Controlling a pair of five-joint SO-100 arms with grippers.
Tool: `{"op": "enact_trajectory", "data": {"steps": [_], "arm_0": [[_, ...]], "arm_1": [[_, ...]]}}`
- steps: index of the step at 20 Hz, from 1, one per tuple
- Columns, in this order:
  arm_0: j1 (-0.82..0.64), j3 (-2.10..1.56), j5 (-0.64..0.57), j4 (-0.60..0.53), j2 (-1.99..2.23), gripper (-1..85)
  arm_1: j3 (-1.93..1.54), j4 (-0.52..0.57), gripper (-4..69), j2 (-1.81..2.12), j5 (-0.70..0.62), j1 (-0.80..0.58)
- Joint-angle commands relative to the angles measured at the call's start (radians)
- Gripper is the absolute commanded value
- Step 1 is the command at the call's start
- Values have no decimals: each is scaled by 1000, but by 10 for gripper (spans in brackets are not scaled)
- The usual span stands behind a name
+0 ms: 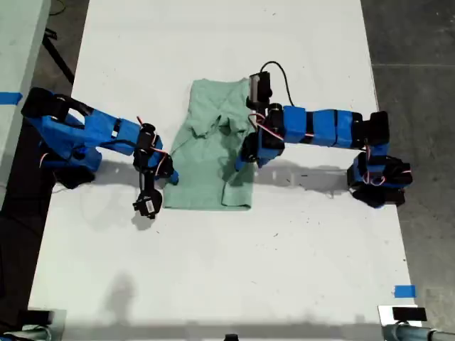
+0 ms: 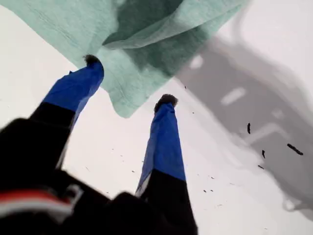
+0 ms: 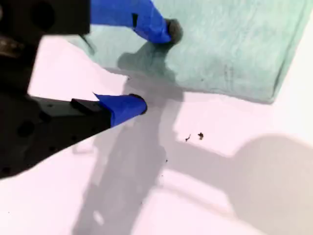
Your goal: Fold t-shirt
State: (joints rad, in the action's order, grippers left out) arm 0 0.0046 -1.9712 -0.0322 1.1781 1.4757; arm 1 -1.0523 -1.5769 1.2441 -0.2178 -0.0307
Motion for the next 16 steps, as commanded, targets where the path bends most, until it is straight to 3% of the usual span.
{"op": "enact_trajectory", "data": {"steps": [1,5,11,16], "arm_0": [[-37,38,26,-14,-46,51],[-41,26,34,0,40,0],[-60,55,38,170,268,0],[-14,229,-23,97,155,0]], "arm_1": [[-6,-9,261,107,12,17],[-31,-5,261,121,15,15],[-51,5,261,123,12,14],[-54,8,261,127,20,17]]}}
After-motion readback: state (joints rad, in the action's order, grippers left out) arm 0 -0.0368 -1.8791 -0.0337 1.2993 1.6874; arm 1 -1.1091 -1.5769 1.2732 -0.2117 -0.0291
